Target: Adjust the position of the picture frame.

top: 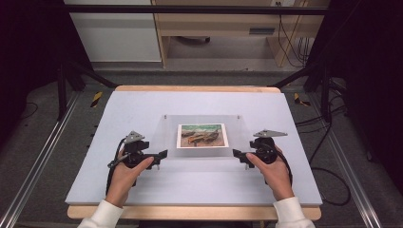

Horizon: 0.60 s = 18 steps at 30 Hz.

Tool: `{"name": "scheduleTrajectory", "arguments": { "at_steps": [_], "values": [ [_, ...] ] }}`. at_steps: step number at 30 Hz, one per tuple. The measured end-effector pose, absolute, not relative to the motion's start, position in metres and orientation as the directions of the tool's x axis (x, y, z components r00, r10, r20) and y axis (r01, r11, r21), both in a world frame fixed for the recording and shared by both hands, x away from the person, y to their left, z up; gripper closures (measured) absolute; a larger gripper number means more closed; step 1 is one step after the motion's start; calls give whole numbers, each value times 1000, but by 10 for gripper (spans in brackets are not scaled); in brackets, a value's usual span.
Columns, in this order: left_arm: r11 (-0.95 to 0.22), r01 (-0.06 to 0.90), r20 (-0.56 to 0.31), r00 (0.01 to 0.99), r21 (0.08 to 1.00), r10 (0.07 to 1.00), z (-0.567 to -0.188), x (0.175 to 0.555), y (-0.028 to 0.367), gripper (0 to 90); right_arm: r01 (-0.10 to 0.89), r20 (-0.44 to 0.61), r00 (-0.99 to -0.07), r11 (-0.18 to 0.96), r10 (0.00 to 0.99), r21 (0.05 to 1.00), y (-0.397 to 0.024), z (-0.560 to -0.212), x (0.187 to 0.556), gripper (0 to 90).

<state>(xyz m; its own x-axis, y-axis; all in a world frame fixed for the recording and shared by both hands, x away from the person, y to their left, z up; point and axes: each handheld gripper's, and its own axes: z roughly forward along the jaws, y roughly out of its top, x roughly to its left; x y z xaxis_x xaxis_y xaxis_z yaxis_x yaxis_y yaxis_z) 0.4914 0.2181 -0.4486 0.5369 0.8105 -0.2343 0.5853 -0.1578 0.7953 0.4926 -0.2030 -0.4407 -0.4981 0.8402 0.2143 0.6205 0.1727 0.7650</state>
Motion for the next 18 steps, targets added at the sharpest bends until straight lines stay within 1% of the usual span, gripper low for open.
{"name": "scheduleTrajectory", "arguments": {
  "at_steps": [3,4,8,11,13,16,18],
  "values": [
    [-148,590,-252,540,793,803,-450,492,218,95,626,225,-495,164,839,762,-204,-442,493,149],
    [-139,601,-277,546,787,791,-450,492,219,104,629,238,-492,153,837,762,-204,-443,494,146],
    [-125,613,-310,552,780,774,-452,493,218,124,647,269,-480,131,835,751,-206,-444,494,140],
    [-122,616,-320,557,778,767,-453,493,217,124,648,271,-480,129,835,750,-206,-445,495,139],
    [-114,623,-335,554,774,762,-453,493,216,121,663,294,-467,111,834,740,-206,-445,495,136],
    [-112,626,-339,554,771,761,-453,493,216,121,665,294,-466,111,834,739,-206,-445,494,135],
    [-101,636,-357,549,765,755,-455,494,217,120,666,295,-464,109,835,738,-206,-445,494,134]
  ]
}}
